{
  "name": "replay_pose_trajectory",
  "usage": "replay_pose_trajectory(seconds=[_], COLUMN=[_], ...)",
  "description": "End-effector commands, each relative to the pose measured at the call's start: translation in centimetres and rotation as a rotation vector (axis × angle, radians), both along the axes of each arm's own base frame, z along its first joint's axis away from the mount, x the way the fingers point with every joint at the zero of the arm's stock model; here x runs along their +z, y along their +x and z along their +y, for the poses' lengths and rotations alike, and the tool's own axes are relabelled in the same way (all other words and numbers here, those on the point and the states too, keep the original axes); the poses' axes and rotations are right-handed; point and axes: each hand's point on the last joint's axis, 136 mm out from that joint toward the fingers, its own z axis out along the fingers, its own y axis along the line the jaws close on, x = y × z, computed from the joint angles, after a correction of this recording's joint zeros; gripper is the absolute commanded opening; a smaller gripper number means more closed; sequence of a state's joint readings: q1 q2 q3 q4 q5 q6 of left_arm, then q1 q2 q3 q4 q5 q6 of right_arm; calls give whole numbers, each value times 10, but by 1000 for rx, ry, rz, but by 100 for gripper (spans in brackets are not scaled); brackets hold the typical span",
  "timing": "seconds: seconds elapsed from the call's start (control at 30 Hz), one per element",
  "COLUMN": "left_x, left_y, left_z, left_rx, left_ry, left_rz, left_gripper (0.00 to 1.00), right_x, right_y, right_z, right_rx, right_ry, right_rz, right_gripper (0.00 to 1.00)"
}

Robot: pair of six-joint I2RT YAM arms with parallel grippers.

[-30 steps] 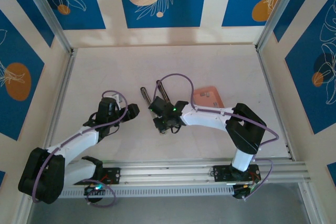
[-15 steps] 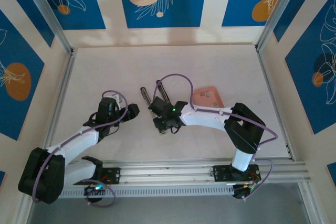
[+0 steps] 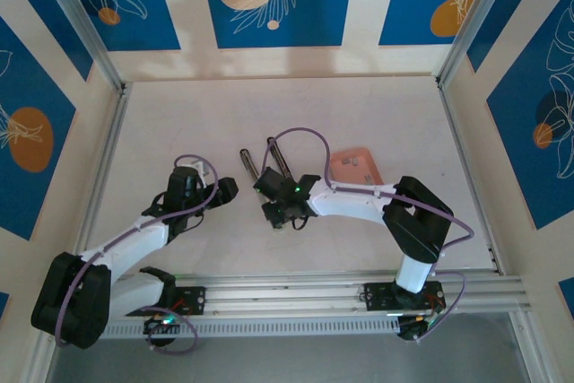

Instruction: Load the staples into the stapler

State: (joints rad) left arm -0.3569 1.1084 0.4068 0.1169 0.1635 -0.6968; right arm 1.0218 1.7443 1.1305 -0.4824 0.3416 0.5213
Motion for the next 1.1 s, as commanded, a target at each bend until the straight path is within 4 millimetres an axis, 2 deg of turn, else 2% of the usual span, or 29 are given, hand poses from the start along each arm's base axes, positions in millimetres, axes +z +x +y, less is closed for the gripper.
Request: replay_pose_trajectory(seconds=[0.0,0.4,0.53,0.63,0.77,0.9,1.07], left_x=[14,24,26,26,26,30,35], left_y=[8,9,14,20,23,24,25], left_z=[-5,-8,1,12,29,40,48], left_rx=[-21,-34,-9,30,92,124,136], left_ry=[3,2,14,-13,-29,-33,-25], left_rz=[-54,-57,-17,10,34,30,19], left_gripper=[78,80,82,82,83,83,83], right_x=[0,41,50,47,31,12,-8], right_y=[-12,-2,16,41,69,95,123], right_z=[-8,-3,4,14,33,46,49], right_rx=[26,23,13,12,35,47,46], right_ry=[-26,42,70,55,19,-34,-89], right_rz=[12,-65,-58,-56,-37,-35,-42], right_gripper=[21,37,47,56,64,66,67])
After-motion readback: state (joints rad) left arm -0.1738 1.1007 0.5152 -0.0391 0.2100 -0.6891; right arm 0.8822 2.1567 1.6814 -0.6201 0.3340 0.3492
